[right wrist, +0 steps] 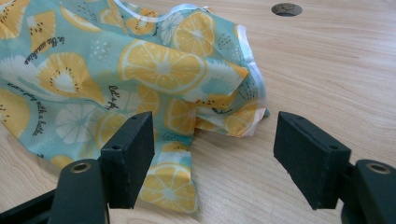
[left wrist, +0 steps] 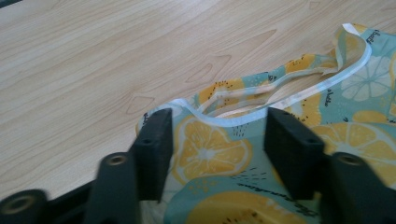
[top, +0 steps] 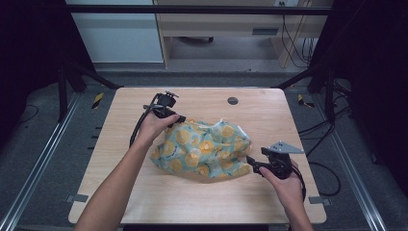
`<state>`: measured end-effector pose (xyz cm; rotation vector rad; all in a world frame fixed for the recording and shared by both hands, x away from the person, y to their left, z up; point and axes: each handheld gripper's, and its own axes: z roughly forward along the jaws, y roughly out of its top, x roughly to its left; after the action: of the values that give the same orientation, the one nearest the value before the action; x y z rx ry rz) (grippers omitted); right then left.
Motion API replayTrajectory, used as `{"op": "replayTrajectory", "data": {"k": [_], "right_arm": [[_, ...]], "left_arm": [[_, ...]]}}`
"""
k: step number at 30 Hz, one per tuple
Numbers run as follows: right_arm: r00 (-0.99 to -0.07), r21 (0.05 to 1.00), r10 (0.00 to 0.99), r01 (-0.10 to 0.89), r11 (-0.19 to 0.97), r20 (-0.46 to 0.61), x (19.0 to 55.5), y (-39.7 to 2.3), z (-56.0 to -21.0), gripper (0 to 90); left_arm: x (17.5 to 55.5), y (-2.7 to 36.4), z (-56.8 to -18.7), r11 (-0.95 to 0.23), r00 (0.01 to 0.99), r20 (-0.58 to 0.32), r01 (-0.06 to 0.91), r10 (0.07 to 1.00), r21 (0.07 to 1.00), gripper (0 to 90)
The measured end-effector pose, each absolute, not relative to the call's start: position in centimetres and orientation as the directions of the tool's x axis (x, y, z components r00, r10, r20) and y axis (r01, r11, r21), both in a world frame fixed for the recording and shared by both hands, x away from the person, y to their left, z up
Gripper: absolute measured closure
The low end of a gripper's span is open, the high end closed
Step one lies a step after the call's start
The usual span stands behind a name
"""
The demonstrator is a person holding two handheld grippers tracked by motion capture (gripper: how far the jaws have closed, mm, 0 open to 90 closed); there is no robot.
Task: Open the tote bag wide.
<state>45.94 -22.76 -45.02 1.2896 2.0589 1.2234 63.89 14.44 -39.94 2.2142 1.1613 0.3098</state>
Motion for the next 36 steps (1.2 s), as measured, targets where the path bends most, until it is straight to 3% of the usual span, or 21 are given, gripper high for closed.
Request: {"op": "replayTrajectory", "data": {"k": [3,4,7,9,26,36], "right_arm": [[-0.486,0.846,0.869,0.5,0.187,0.096,46.0,-22.8,-45.0,29.0],[-0.486,0.846,0.869,0.5,0.187,0.096,46.0,-22.8,-45.0,29.0],[-0.485,0.848,0.869,0.496,0.186,0.094,46.0,-22.8,-44.9,29.0],[-0.484,0.849,0.87,0.496,0.182,0.096,46.0,-22.8,-44.9,29.0],[-0.489,0.857,0.869,0.476,0.198,0.071,46.6,-22.0,-43.9,28.9],[-0.529,0.855,0.849,0.445,0.267,0.011,49.6,-19.8,-42.3,28.0]], "left_arm": [[63.5,14.4,-40.1,-0.437,0.598,-0.079,0.664,0.798,0.606,67.0],[63.3,14.4,-40.1,-0.442,0.6,-0.07,0.657,0.797,0.611,67.0],[62.5,14.8,-40.2,-0.451,0.617,-0.07,0.644,0.784,0.618,84.6],[62.3,14.9,-40.3,-0.459,0.622,-0.065,0.64,0.78,0.616,89.5],[56.7,16.0,-38.5,-0.432,0.665,-0.04,0.528,0.745,0.731,90.0],[52.7,15.7,-37.6,-0.449,0.71,-0.001,0.447,0.704,0.774,90.0]]}}
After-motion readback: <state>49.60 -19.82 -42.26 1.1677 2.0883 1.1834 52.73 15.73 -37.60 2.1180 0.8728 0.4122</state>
